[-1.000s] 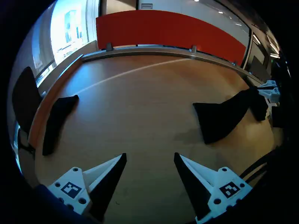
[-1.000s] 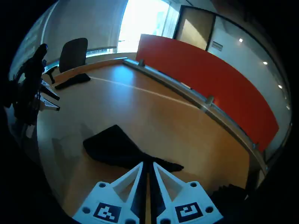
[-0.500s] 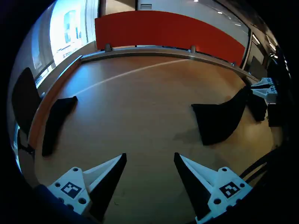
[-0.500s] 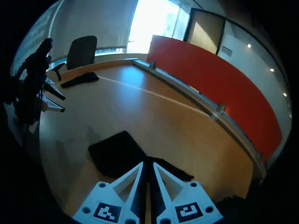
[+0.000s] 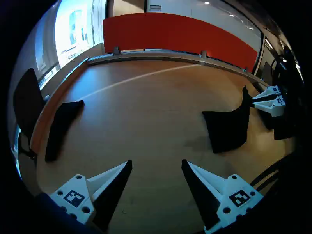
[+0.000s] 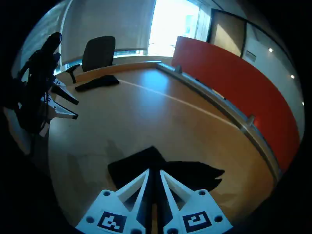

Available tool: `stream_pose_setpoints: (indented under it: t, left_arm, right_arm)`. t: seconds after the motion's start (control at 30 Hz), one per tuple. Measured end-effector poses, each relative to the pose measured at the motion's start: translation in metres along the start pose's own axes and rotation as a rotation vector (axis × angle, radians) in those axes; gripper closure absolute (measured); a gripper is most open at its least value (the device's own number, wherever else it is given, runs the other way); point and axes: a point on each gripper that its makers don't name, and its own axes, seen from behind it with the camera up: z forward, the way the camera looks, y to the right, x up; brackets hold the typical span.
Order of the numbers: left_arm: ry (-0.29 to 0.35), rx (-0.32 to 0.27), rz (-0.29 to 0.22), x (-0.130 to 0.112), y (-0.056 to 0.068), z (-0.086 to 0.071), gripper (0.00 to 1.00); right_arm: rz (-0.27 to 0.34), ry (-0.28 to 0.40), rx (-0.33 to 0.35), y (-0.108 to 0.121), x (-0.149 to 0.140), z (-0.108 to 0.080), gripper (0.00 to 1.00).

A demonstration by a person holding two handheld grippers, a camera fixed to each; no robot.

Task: Fold towel

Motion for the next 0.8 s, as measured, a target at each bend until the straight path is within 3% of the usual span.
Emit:
stream_pose_setpoints:
  t: [0.4,0.8]
  left_arm:
    - [-0.002,0.016,-0.017,-0.007,-0.011,-0.004,0.06]
    - [-0.001,0.018,-0.023,-0.009,-0.016,-0.005,0.06]
  right_arm:
    - [0.03,-0.051,0.111,-0.049,-0.014,0.037,0.94]
    - [0.044,-0.067,0.138,-0.058,-0.02,0.044,0.95]
